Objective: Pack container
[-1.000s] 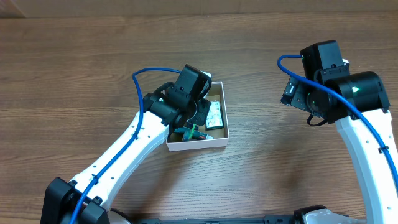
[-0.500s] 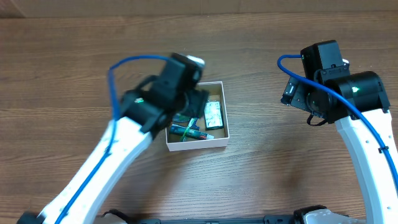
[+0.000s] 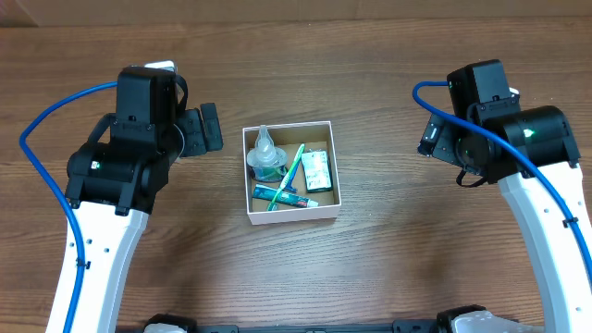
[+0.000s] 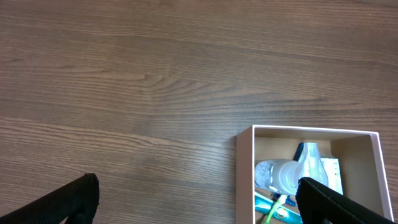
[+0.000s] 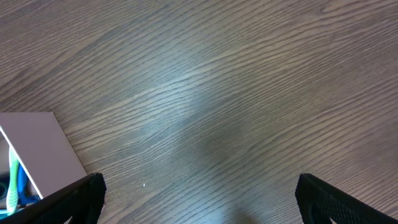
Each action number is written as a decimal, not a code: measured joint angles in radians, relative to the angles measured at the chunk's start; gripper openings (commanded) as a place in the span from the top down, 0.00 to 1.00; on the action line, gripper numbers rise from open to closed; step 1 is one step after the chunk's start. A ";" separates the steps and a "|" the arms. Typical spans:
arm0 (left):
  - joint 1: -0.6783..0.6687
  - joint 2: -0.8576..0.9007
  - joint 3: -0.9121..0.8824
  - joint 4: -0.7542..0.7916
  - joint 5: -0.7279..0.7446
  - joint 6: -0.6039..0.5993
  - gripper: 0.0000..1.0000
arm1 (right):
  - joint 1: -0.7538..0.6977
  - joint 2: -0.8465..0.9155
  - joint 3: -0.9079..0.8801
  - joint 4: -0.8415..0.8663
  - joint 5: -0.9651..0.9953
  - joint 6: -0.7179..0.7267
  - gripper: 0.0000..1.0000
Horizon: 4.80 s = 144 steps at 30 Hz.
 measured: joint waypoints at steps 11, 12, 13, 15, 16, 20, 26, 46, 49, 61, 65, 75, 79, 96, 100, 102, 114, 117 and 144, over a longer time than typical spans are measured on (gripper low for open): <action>0.000 0.003 0.000 0.000 0.000 0.000 0.00 | 0.000 0.000 0.000 0.000 0.000 0.000 0.00; 0.000 0.003 0.000 0.000 0.000 0.000 0.00 | 0.000 0.000 0.000 0.000 0.000 0.000 0.00; 0.000 0.003 0.000 0.000 0.000 0.000 0.00 | 0.000 0.000 0.000 -0.001 0.000 0.000 0.00; 0.000 0.003 0.000 0.000 0.000 0.000 0.00 | 0.000 -0.020 -0.002 0.027 0.003 0.000 0.00; 0.000 0.003 0.000 0.000 0.000 0.000 0.00 | 0.000 -0.037 -0.002 0.053 0.006 -0.001 0.00; 0.000 0.003 0.000 0.000 0.000 0.000 0.00 | 0.000 -0.246 -0.037 0.270 -0.010 -0.003 0.00; 0.000 0.004 0.000 -0.001 0.000 0.000 0.00 | -0.022 -0.866 -0.364 0.898 -0.077 -0.044 0.00; 0.000 0.005 0.000 0.000 0.000 0.000 0.00 | -0.135 -1.360 -1.406 1.470 -0.232 -0.128 0.00; 0.000 0.005 0.000 0.000 0.000 0.000 0.00 | -0.135 -1.374 -1.458 1.485 -0.232 -0.128 0.00; 0.000 0.005 0.000 0.000 0.000 0.000 0.00 | -0.135 -1.397 -1.563 1.440 -0.232 -0.134 0.00; 0.000 0.005 0.000 0.000 0.000 0.000 0.00 | -0.135 -1.397 -1.563 1.389 -0.233 -0.189 0.00; 0.000 0.005 0.000 0.000 0.000 0.000 0.00 | -0.135 -1.397 -1.563 1.388 -0.233 -0.259 0.00; 0.000 0.005 0.000 0.000 0.000 0.000 0.00 | -0.135 -1.397 -1.563 1.388 -0.233 -0.262 0.00; 0.000 0.002 0.000 0.000 0.000 0.000 0.00 | -0.135 -1.397 -1.563 1.388 -0.233 -0.263 0.00; 0.000 -0.094 0.000 -0.001 0.000 0.000 0.00 | -0.135 -1.397 -1.563 1.388 -0.233 -0.262 0.00; 0.000 -0.195 0.000 0.000 0.000 0.000 0.00 | -0.135 -1.397 -1.563 1.388 -0.233 -0.263 0.00; 0.000 -0.881 0.011 -0.001 0.000 0.000 0.00 | -0.135 -1.397 -1.563 1.387 -0.233 -0.262 0.00; 0.000 -0.988 0.013 -0.018 0.000 0.000 0.00 | -0.135 -1.397 -1.563 1.387 -0.233 -0.263 0.00; 0.073 -1.294 -0.501 0.129 0.035 -0.027 0.00 | -0.135 -1.397 -1.563 1.386 -0.237 -0.262 0.00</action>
